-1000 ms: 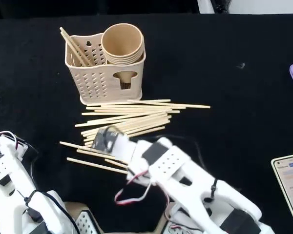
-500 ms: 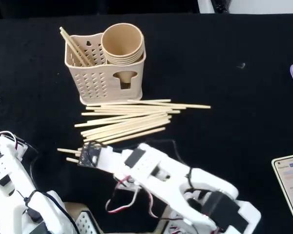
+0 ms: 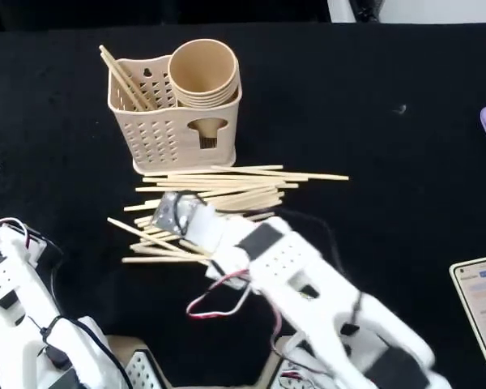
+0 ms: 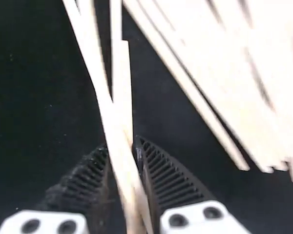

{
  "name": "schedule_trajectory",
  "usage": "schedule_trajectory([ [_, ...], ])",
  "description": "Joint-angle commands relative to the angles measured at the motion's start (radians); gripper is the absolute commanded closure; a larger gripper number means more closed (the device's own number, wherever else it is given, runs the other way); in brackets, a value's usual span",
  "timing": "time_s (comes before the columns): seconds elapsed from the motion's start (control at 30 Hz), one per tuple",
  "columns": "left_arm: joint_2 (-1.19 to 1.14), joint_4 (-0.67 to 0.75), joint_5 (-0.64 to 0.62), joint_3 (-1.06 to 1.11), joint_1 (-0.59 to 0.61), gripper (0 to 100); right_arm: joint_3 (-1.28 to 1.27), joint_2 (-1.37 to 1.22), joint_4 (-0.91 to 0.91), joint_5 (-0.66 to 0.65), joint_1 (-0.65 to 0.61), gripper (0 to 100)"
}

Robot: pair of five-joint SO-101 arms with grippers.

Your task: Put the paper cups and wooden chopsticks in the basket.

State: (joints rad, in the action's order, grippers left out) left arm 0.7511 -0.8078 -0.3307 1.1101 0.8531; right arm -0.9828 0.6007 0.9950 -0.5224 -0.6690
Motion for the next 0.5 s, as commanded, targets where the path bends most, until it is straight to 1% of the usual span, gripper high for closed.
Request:
schedule_trajectory([
  [0.0, 0.025, 0.017, -0.011, -0.051, -0.008, 82, 0.027, 0.183, 0.058, -0.038, 0.043, 98.8],
  [0.17, 0.025, 0.017, -0.011, -0.051, -0.008, 82, 0.007, 0.286, 0.100, -0.080, 0.064, 98.8],
  [0.33, 0.025, 0.017, -0.011, -0.051, -0.008, 82, -0.004, 0.291, 0.043, -0.094, 0.158, 98.8],
  [0.47, 0.025, 0.017, -0.011, -0.051, -0.008, 82, -0.058, 0.286, -0.017, -0.095, 0.169, 98.7],
])
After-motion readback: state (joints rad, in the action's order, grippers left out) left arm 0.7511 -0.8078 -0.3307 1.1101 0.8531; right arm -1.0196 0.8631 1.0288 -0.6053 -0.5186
